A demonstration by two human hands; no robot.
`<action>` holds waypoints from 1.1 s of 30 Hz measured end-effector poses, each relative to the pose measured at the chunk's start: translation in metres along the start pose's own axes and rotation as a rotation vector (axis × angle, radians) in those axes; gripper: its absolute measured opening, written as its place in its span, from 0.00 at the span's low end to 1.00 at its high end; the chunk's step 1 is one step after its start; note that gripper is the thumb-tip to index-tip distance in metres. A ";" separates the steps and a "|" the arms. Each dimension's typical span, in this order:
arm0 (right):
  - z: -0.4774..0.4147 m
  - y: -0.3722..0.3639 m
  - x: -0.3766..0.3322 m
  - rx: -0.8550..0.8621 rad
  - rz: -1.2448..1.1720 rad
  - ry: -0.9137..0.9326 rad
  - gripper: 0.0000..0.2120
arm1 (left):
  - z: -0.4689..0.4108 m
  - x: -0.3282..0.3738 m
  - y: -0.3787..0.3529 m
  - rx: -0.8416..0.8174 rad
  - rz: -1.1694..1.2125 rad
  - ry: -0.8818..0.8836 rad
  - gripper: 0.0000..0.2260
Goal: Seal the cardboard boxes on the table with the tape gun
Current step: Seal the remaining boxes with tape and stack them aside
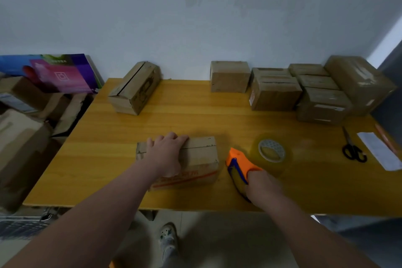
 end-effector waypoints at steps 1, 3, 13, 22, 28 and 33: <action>-0.003 0.001 0.000 0.023 -0.018 -0.019 0.10 | 0.000 0.000 -0.002 -0.003 0.006 -0.011 0.37; -0.014 0.009 0.002 0.045 -0.140 -0.062 0.04 | 0.000 -0.001 -0.005 -0.007 0.018 -0.036 0.38; -0.001 0.090 -0.017 0.240 -1.002 0.012 0.08 | -0.004 0.012 -0.016 0.020 -0.013 -0.244 0.43; 0.017 0.081 -0.059 -0.078 -1.329 0.174 0.16 | -0.002 0.015 -0.022 0.026 0.016 -0.320 0.44; 0.015 0.064 -0.062 -0.074 -1.236 0.197 0.16 | -0.001 0.013 -0.024 0.064 -0.003 -0.322 0.42; 0.015 0.065 -0.059 -0.056 -1.191 0.313 0.11 | 0.018 0.007 -0.029 0.181 0.002 -0.299 0.35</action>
Point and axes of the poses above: each hand's wrist, its own z-axis away from the middle knuckle, its own y-axis out of the back of the hand, x = y × z, the point moved 2 cm from there along -z, towards the middle knuckle, and after that the axes turned 7 degrees about -y, right-handed, at the moved point
